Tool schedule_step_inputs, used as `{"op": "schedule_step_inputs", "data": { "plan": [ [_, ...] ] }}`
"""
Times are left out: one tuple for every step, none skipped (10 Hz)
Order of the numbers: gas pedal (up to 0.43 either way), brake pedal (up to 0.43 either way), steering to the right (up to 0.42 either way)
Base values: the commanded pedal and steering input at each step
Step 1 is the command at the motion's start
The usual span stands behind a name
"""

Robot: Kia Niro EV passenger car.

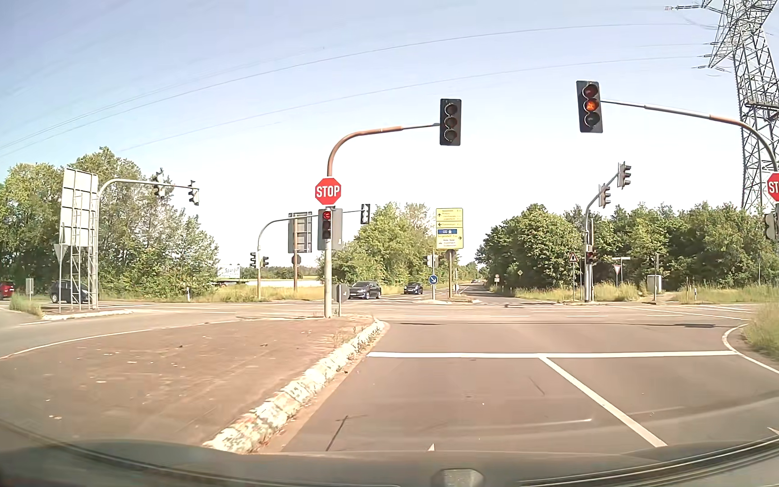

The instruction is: Follow the waypoints while adhering to traffic rules and regulations

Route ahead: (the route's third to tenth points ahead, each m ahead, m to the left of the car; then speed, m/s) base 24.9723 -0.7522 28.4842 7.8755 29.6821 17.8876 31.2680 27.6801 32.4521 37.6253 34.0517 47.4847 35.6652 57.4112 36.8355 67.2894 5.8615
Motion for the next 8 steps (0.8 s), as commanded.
{"op": "schedule_step_inputs", "data": {
  "plan": [
    [0.000,0.348,0.046],
    [0.000,0.348,0.045],
    [0.000,0.348,0.044],
    [0.000,0.354,0.041],
    [0.000,0.354,0.038],
    [0.000,0.354,0.034],
    [0.000,0.354,0.026],
    [0.000,0.354,0.022]
  ]
}}
